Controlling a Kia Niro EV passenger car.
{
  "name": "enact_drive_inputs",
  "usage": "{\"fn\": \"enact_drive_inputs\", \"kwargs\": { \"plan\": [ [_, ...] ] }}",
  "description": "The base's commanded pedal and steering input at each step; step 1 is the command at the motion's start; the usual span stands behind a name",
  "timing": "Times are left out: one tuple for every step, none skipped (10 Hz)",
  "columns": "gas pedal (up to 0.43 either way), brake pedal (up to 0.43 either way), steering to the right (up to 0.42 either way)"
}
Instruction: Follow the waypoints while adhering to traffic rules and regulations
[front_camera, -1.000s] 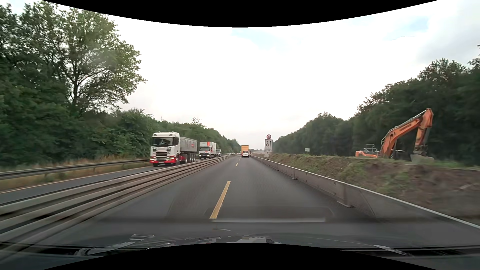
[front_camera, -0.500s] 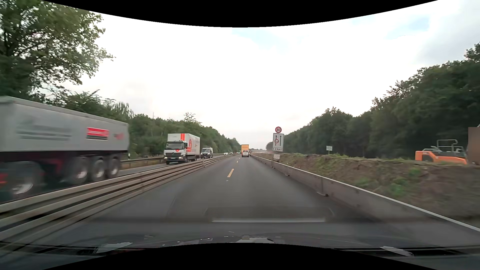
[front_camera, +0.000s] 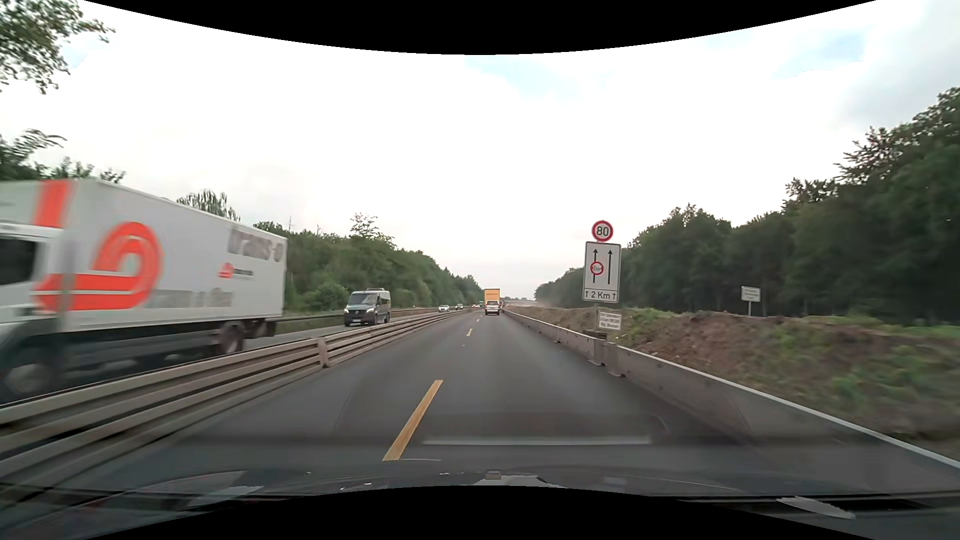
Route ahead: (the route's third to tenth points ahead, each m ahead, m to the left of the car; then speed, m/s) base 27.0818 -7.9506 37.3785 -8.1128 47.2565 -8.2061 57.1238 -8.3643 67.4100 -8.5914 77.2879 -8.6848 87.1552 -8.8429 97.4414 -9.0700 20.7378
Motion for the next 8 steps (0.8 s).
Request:
{"fn": "enact_drive_inputs", "kwargs": {
  "plan": [
    [0.000,0.000,-0.008],
    [0.000,0.000,-0.008],
    [0.000,0.000,-0.008],
    [0.000,0.000,-0.008],
    [0.000,0.000,-0.008],
    [0.000,0.000,-0.007],
    [0.000,0.000,-0.007],
    [0.000,0.000,-0.007]
  ]
}}
